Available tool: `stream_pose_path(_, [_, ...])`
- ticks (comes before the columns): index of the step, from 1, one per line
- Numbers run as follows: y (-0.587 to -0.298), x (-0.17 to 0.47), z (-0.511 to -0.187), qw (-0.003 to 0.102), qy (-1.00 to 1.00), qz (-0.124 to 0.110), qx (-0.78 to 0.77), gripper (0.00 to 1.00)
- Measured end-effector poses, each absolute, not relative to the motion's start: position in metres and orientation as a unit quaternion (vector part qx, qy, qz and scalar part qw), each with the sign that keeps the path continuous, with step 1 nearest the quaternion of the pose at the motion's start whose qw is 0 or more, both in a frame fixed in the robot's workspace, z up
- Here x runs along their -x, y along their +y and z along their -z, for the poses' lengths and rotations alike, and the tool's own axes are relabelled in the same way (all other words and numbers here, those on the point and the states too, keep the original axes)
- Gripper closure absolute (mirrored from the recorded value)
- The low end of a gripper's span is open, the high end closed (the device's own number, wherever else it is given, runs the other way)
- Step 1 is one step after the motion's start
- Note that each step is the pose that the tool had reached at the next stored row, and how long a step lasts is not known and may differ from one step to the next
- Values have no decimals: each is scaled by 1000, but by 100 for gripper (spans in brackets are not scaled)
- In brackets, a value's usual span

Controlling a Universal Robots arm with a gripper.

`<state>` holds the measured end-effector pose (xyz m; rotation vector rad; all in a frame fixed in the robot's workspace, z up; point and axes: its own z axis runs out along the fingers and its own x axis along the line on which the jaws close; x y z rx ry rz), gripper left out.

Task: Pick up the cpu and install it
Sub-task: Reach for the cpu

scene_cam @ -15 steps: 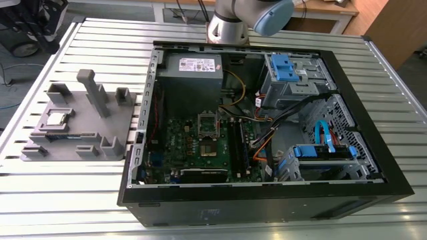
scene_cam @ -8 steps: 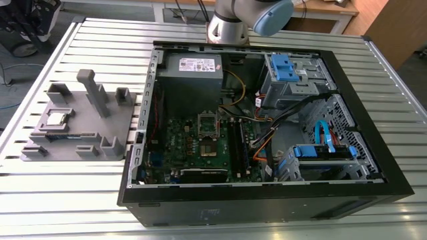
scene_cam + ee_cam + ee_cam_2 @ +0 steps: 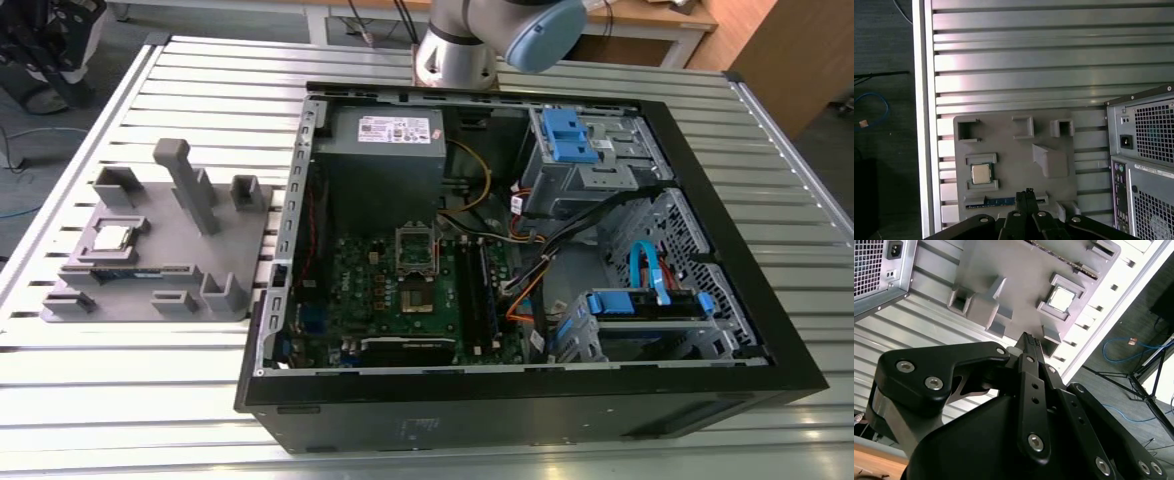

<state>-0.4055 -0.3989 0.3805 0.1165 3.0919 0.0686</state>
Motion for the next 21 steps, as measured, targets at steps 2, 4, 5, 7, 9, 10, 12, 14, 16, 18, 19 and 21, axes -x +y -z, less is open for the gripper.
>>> stream_pose_path(2, [-399, 409, -380, 23, 999, -22, -38, 89])
stream_pose_path(4, [-399, 413, -380, 23, 999, -22, -38, 89])
stream_pose_path(5, [-399, 415, -380, 23, 999, -22, -38, 89])
stream_pose_path(7, [-399, 418, -379, 23, 999, -22, -38, 89])
stream_pose_path(9, [-399, 421, -379, 23, 999, -22, -38, 89])
stream_pose_path(10, [-399, 423, -378, 23, 999, -22, -38, 89])
stream_pose_path(12, [-399, 425, -378, 23, 999, -22, -38, 89])
stream_pose_path(14, [-399, 428, -377, 23, 999, -22, -38, 89])
stream_pose_path(16, [-399, 429, -375, 23, 999, -22, -38, 89])
stream_pose_path(18, [-399, 429, -373, 23, 999, -22, -38, 89])
stream_pose_path(19, [-399, 430, -372, 23, 999, -22, -38, 89])
stream_pose_path(21, [-399, 430, -368, 23, 999, -22, -38, 89])
